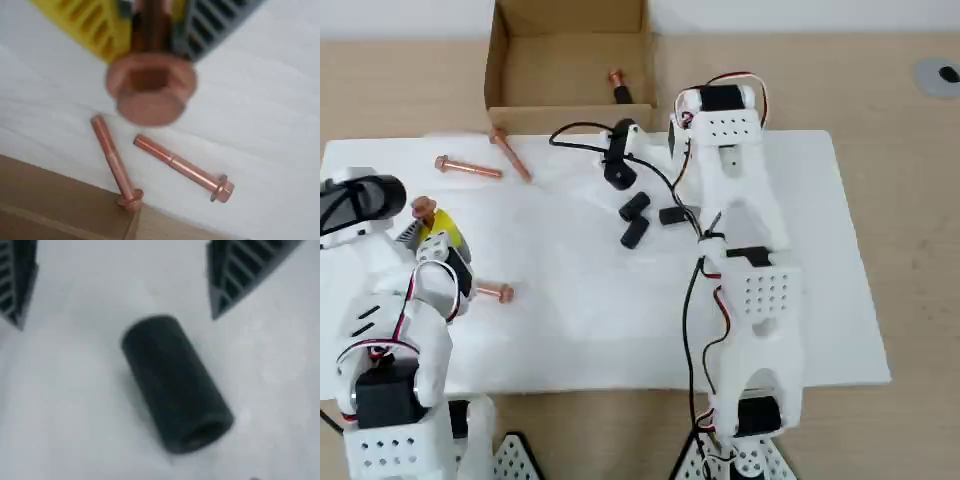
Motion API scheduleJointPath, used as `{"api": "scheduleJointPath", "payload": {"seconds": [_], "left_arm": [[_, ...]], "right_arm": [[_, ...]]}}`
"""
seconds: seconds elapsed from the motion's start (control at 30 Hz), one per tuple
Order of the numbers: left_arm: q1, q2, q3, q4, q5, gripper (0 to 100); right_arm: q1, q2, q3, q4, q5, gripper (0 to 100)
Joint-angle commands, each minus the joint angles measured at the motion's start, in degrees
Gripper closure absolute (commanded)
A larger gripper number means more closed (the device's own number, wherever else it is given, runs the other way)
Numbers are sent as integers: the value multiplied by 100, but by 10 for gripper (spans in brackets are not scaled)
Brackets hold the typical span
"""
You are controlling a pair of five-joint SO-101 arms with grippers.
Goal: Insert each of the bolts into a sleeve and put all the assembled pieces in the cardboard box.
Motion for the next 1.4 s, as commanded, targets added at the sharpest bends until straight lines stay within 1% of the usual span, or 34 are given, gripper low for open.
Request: {"api": "scheduleJointPath", "payload": {"seconds": [0.0, 0.5, 0.8, 0.87, 1.0, 1.2, 1.23, 1.37], "left_arm": [[79, -101, 9, -123, 0, 994], [114, -92, 35, -123, 18, 994], [114, -75, 35, -114, 18, 994], [114, -75, 44, -114, 18, 994], [114, -92, 193, -141, 18, 994], [114, -101, 211, -123, 18, 994], [114, -101, 211, -132, 18, 994], [114, -101, 176, -141, 18, 994]], "right_arm": [[-4, 22, -31, 79, 149, 718], [-22, 611, -40, 44, 360, 719], [-374, 848, -22, 79, 334, 725], [-462, 919, -31, 79, 325, 761], [-585, 1033, -31, 79, 325, 868], [-611, 1042, -84, 44, 325, 976], [-611, 1042, -154, 53, 299, 990], [-567, 1042, -620, 53, -88, 987]]}}
